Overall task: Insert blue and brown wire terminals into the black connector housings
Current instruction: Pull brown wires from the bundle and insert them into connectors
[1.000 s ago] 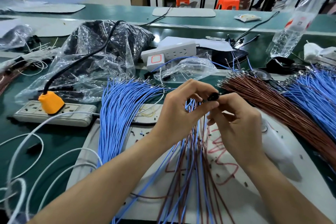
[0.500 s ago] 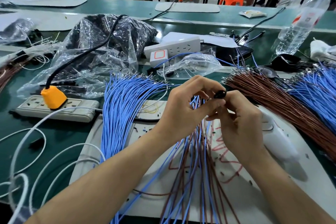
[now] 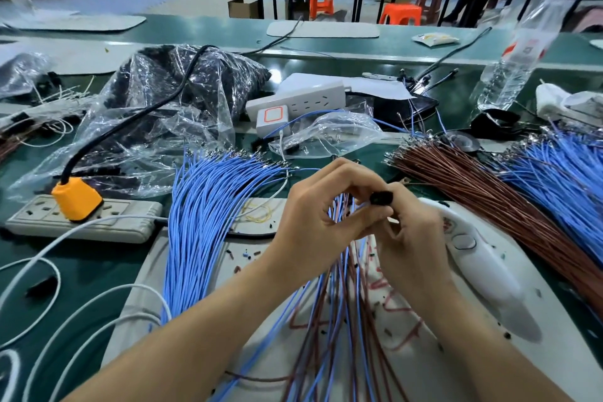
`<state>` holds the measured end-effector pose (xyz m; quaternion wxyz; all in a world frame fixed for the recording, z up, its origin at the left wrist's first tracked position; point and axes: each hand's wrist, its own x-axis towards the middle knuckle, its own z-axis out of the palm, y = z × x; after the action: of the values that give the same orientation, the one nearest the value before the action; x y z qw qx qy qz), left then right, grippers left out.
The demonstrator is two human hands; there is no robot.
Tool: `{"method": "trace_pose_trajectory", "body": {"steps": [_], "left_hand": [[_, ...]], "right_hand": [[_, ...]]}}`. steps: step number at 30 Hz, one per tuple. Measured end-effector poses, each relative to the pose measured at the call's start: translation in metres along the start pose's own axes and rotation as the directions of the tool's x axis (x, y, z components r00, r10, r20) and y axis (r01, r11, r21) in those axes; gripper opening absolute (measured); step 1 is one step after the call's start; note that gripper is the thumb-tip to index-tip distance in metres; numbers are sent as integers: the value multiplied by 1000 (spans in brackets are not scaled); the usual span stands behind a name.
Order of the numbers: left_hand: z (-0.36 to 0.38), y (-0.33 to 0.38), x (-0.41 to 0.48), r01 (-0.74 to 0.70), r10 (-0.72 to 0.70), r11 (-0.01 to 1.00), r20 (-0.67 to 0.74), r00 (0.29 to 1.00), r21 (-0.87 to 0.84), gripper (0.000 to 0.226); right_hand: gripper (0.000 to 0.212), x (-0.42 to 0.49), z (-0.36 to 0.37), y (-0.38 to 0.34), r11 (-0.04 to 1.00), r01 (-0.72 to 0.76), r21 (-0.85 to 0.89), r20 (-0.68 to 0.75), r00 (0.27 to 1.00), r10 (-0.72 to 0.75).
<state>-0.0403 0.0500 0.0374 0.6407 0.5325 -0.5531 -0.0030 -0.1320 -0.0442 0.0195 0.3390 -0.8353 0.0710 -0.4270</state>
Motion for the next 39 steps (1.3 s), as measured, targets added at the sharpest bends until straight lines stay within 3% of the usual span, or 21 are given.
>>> {"method": "trace_pose_trajectory", "body": {"steps": [4,7,10,14,17,19,21,24,27,29,31,34,39], "left_hand": [[-1,-4,0,11,-11,1000,-1,1000,17,14],[-2,-9,-2,107,-109,992,22,994,66,17],[0,-11,-2,144,-157,975,65,985,168,16],[-4,-14,1,246,-245,968,-36,969,45,16],[-5,-21,2,322,-320,947,-94,943,11,18],[-7,-28,2,388,-384,922,-143,912,2,14],[-9,-35,4,476,-472,879,-150,869,-11,10],[-14,-38,6,585,-586,810,-86,805,-47,10],[-16,-39,5,630,-634,771,-30,773,-92,9],[-16,-41,5,651,-655,753,-29,755,-95,10],[-17,-45,7,657,-660,751,-52,749,-73,11],[-19,-50,6,644,-642,765,-89,762,-6,12],[-19,-51,6,642,-637,767,-101,764,14,13]], "right_hand": [[12,-3,5,3,998,-57,-8,54,997,57],[10,-4,4,7,989,-146,-8,81,986,146],[27,-5,2,10,977,-212,9,82,974,210],[55,3,-3,10,934,-338,115,-72,935,348],[47,24,-4,9,938,-344,42,-103,932,347],[41,50,2,9,940,-339,-43,-12,941,339],[33,84,14,9,935,-329,-132,184,919,350],[29,129,43,23,888,-265,-375,435,796,421],[29,151,71,47,766,-109,-634,511,684,520],[29,155,84,57,738,-44,-674,545,645,536],[31,157,93,62,732,14,-681,549,671,498],[26,158,99,68,699,68,-712,483,771,416],[11,160,101,69,707,-12,-707,408,810,421]]}}
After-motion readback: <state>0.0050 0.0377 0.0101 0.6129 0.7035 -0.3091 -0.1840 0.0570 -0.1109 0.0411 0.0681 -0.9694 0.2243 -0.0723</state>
